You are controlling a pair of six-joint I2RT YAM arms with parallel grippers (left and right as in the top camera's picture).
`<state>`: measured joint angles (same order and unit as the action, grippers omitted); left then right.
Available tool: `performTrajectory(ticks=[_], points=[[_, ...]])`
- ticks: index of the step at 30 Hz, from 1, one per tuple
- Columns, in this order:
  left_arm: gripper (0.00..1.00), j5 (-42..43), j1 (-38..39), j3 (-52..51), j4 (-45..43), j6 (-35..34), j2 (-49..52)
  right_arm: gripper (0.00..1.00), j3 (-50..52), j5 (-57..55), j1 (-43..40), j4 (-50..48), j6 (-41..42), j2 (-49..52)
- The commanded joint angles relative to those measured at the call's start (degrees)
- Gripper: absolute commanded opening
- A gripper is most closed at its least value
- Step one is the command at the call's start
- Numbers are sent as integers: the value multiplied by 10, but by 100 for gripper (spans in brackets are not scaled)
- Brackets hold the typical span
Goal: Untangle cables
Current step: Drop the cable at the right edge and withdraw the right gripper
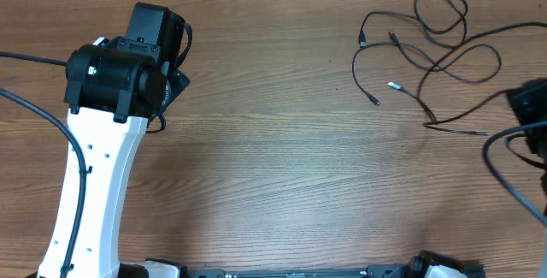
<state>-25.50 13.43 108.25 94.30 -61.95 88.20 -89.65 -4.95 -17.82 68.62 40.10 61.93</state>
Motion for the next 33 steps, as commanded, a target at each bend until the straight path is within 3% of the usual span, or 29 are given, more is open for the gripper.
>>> performTrajectory(ticks=[1,21,33], points=[[100,0,0,-4,0,7,3,4,-1,-6,-43,-3,6,5],[100,0,0,-4,0,7,3,4,-1,-6,-321,-10,37,25],[100,1,0,-4,-2,6,3,4,0,-1,-343,13,81,50]])
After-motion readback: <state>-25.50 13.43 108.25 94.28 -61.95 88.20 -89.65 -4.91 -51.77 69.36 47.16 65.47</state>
